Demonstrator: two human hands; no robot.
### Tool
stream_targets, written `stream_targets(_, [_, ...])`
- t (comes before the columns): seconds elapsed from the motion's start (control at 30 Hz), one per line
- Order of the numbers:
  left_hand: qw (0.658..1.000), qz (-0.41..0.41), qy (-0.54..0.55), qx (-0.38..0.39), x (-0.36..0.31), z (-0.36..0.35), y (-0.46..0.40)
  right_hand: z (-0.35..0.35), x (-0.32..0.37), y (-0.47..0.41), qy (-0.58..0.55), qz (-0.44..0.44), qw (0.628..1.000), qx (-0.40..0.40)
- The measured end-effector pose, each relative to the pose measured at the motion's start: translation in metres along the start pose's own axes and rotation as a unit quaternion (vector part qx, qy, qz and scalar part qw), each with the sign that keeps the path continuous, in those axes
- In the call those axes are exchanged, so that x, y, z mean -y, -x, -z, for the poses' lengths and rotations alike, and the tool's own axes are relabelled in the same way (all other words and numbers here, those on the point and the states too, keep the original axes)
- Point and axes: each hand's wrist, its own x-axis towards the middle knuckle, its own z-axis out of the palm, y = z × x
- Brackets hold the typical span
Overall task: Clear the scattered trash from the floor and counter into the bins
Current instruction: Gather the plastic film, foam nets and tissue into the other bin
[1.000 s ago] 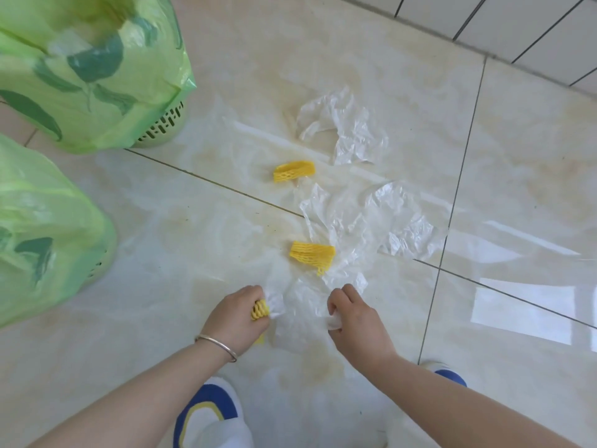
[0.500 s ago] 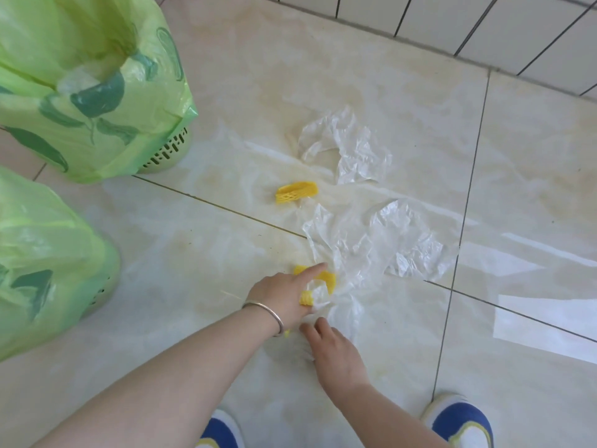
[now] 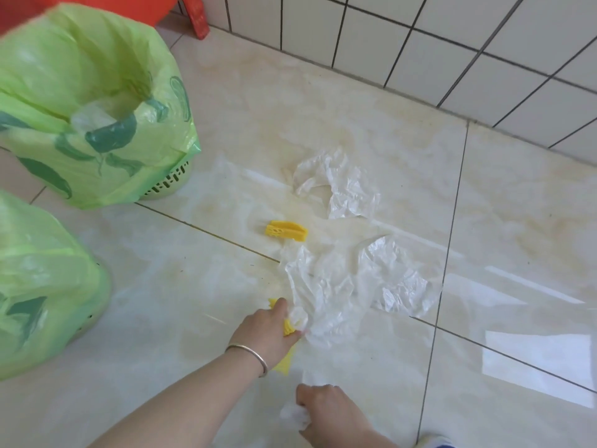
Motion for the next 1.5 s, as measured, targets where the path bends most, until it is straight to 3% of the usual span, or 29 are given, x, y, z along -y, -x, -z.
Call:
stream_targets(0.3, [0.976,0.046,0.177,-0.114,0.001,0.115,0.047,0.129,0.049,0.013,-0.135,0.022,0.976,-0.168])
stream_targets(0.47, [0.963,0.055,0.175,-0.198,0.02,0.193,0.063,0.209,0.113,0.001,-0.201,0.042,0.94,-0.273])
stream_targets(0.77, [0.925,0.077,0.17,-0.331,0.076,0.312,0.06,0.3,0.237,-0.04,-0.199,0.144,0.901,-0.357])
stream_targets(0.97, [0.875,0.111,0.254,-0.396,0.121,0.362,0.042,0.332,0.29,-0.074,-0.158,0.199,0.887,-0.386])
stream_targets(1.3, [0.833,0.188,0.308,-0.42,0.156,0.384,0.001,0.36,0.321,-0.126,-0.296,0.195,0.832,-0.427])
stream_targets(1.43, [0.822,0.09,0.315,-0.466,0.168,0.37,-0.026,0.359,0.324,-0.14,-0.305,0.226,0.788,-0.486])
stream_targets(1.5, [0.817,0.029,0.309,-0.487,0.173,0.362,-0.039,0.357,0.322,-0.153,-0.261,0.211,0.805,-0.489])
